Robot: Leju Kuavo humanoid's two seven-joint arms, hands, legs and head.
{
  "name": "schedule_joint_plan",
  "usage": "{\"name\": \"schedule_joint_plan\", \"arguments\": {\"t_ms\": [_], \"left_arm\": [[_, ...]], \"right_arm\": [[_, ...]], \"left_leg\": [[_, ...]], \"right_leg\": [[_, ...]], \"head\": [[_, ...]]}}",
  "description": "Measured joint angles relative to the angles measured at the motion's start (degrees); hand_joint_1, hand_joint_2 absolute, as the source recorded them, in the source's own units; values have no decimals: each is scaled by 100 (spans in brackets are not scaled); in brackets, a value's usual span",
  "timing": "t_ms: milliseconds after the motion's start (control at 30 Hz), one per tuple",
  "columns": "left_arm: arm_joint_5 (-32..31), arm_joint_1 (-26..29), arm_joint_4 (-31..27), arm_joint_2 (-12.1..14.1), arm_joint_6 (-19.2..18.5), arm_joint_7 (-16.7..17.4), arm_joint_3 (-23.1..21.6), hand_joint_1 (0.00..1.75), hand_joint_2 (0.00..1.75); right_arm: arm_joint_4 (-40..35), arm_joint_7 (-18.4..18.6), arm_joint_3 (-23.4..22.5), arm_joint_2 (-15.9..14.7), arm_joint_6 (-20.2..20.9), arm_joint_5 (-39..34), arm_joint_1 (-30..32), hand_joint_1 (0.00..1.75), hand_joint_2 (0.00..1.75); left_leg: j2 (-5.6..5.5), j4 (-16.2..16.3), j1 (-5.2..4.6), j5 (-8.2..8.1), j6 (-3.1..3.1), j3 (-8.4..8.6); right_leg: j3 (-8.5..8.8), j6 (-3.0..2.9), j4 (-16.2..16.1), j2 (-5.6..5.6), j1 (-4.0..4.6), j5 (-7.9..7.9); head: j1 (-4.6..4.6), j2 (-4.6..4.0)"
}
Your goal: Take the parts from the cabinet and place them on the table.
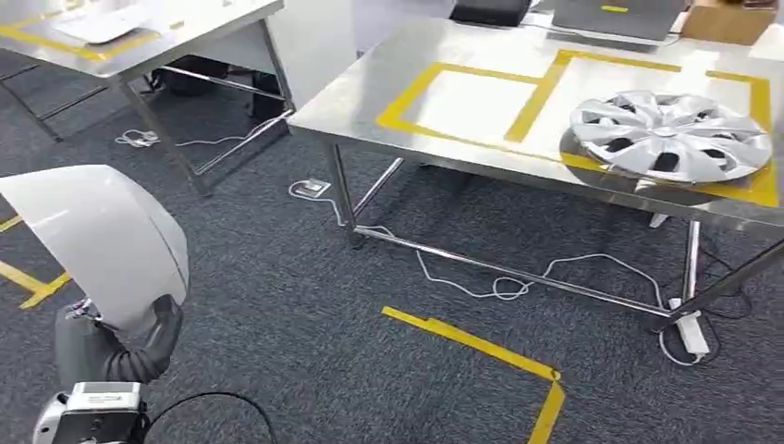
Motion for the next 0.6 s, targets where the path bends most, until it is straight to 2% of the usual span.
{"name": "schedule_joint_plan", "arguments": {"t_ms": [33, 67, 100, 133, 167, 200, 233, 267, 300, 333, 367, 400, 433, 467, 500, 533, 567, 600], "left_arm": [[0, 1, 0, 13, 0, -4, 0, 175, 175], [0, 19, 2, 33, 2, -9, -2, 175, 175], [4, 23, 2, 33, 0, -9, -4, 175, 175], [2, -1, 2, 33, 2, -11, -15, 175, 175], [2, -34, 2, 39, 0, -15, -31, 175, 175], [4, -39, 2, 48, 2, -15, -37, 175, 175], [4, -40, 2, 39, 2, -15, -55, 175, 175], [0, -41, 2, 37, 0, -15, -61, 175, 175], [2, -44, 4, 37, 0, -15, -77, 175, 175], [2, -43, 7, 39, 0, -13, -81, 175, 175], [2, -50, 9, 39, 0, -13, -89, 175, 175], [2, -52, 9, 37, 0, -13, -94, 175, 175], [2, -55, 11, 37, -2, -13, -96, 175, 175], [2, -68, 15, 37, -4, -13, -101, 175, 175], [2, -86, 24, 37, -4, -7, -107, 175, 175], [2, -100, 28, 37, -4, -2, -111, 175, 175], [4, -119, 39, 37, -7, 7, -111, 175, 175], [4, -138, 44, 37, -2, 15, -114, 175, 175]], "right_arm": [[-7, 0, 0, 7, 0, 0, 11, 0, 175], [-11, -2, 2, 11, 0, 0, -6, 0, 175], [-11, -20, 4, 11, 2, 0, -16, 0, 175], [-11, -20, 7, 11, 0, 0, -11, 0, 175], [-11, 0, 15, 11, 2, 0, 5, 0, 175], [-11, 4, 24, 2, 0, 0, 4, 0, 175], [-13, 57, 37, -17, -13, 0, 8, 0, 175], [-17, 68, 41, -4, -11, 0, -16, 0, 175], [-20, 68, 42, -4, -9, 0, -45, 0, 175], [-20, 49, 50, -4, -9, 0, -51, 0, 175], [-20, 39, 63, -4, -9, 0, -38, 0, 175], [-20, 37, 72, -4, -13, 0, -21, 0, 175], [-20, -13, 81, -7, -4, 0, -25, 0, 175], [-20, -31, 85, -7, -11, 0, -25, 0, 175], [-20, -26, 90, -7, -17, 2, -17, 0, 175], [-20, -26, 92, -7, -17, 2, -7, 0, 175], [-20, -26, 92, -4, -15, 2, 2, 0, 175], [-20, -26, 96, -4, -13, 2, 1, 0, 175]], "left_leg": [[-231, -372, -11, 436, 59, 56], [-335, -509, -57, 354, 88, -1], [-352, -539, -61, 369, 91, 49], [-297, -587, -74, 374, 102, 78], [-244, -609, -78, 368, 131, 106], [-191, -633, -42, 365, 145, 172], [-121, -673, -20, 345, 165, 298], [-69, -676, -10, 308, 196, 345], [-6, -676, -10, 266, 203, 363], [52, -676, -14, 220, 199, 389], [107, -676, -14, 169, 198, 426], [159, -676, -14, 119, 192, 476], [219, -676, -13, 60, 186, 553], [279, -676, -12, -3, 177, 634], [330, -677, -8, -73, 163, 729], [349, -683, -16, -145, 120, 770], [384, -666, -36, -203, 87, 847], [389, -681, -45, -251, 51, 843]], "right_leg": [[-44, 8, -18, 43, -24, -35], [29, 55, 11, 144, -1, -82], [-27, 97, -10, 178, -4, -121], [75, 126, -9, 233, -17, -95], [67, 191, 29, 226, -12, -27], [72, 215, 53, 241, -3, -69], [7, 220, 196, 82, 24, -88], [-178, 233, 519, -144, 35, -108], [-485, 272, 949, -273, 18, -207], [-785, 304, 1325, -336, 2, -404], [-1020, 311, 1561, -356, -5, -623], [-1145, 338, 1602, -364, -5, -689], [-1160, 336, 1433, -378, -6, -590], [-1076, 333, 1104, -406, -7, -346], [-913, 322, 627, -465, -7, 6], [-760, 327, 151, -577, -7, 417], [-791, 286, 173, -627, 20, 358], [-757, 187, 142, -632, 38, 240]], "head": [[0, 0], [2, 0], [-2, 0], [-22, 0], [-13, 0], [-23, 0], [2, 0], [88, 0], [85, 0], [78, 0], [81, 0], [92, 0], [88, 0], [87, 0], [87, 0], [87, 0], [70, 0], [74, 0]]}}
